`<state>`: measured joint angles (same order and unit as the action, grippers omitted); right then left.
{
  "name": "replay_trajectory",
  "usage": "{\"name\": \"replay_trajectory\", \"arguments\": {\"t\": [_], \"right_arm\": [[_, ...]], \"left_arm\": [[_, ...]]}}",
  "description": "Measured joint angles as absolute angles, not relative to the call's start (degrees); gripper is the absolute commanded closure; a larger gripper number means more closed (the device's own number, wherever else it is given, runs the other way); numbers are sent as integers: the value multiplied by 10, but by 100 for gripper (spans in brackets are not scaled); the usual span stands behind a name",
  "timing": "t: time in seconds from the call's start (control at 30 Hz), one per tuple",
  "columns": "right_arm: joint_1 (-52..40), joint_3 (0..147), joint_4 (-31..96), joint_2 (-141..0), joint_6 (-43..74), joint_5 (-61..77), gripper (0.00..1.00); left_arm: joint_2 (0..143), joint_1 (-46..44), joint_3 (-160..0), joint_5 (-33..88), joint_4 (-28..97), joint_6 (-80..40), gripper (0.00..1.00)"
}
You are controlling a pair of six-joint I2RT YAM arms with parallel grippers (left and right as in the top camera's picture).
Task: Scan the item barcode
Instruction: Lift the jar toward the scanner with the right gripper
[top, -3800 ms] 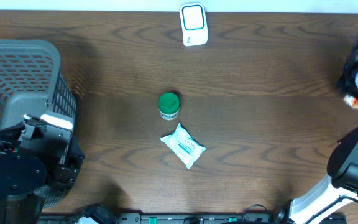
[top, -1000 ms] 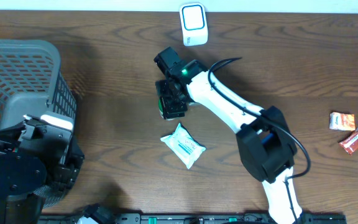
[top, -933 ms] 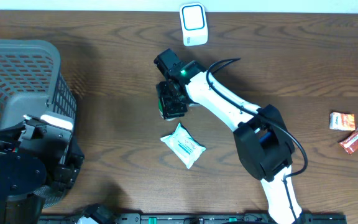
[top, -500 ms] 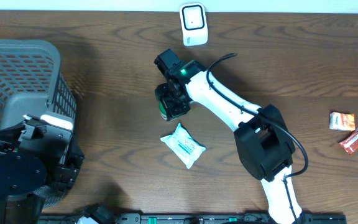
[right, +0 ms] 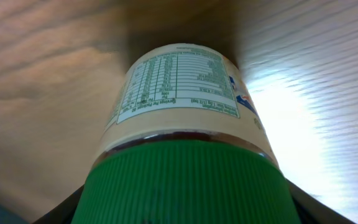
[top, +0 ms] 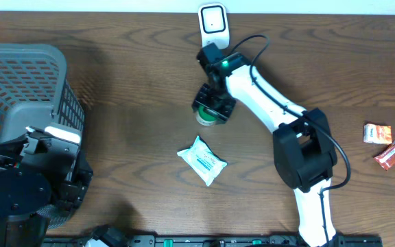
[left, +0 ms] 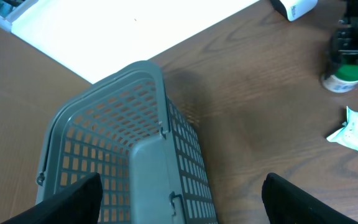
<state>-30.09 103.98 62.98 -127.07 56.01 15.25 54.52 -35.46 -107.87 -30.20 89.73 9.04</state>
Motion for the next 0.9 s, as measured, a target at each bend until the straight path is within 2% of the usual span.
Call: {"name": "replay_trajectory", "arguments": {"t": [0.2, 0.4, 0.53, 0.67, 0.9], "right_arm": [[-266, 1041, 707, -1271, 465, 141, 56], [-231, 1076, 789, -1278, 400, 124, 21], [-222, 1148, 835, -1280, 373, 117, 3], [-226, 1209, 868, -1280, 362, 110, 1], [-241, 1218, 874, -1280, 361, 89, 1]], "left_arm": [[545, -355, -1079, -302, 897, 90, 18], [545, -355, -1079, -302, 897, 90, 18], [545, -355, -1079, -302, 897, 90, 18], [545, -355, -1079, -302, 897, 90, 18], [545, -355, -1079, -302, 897, 90, 18]]}}
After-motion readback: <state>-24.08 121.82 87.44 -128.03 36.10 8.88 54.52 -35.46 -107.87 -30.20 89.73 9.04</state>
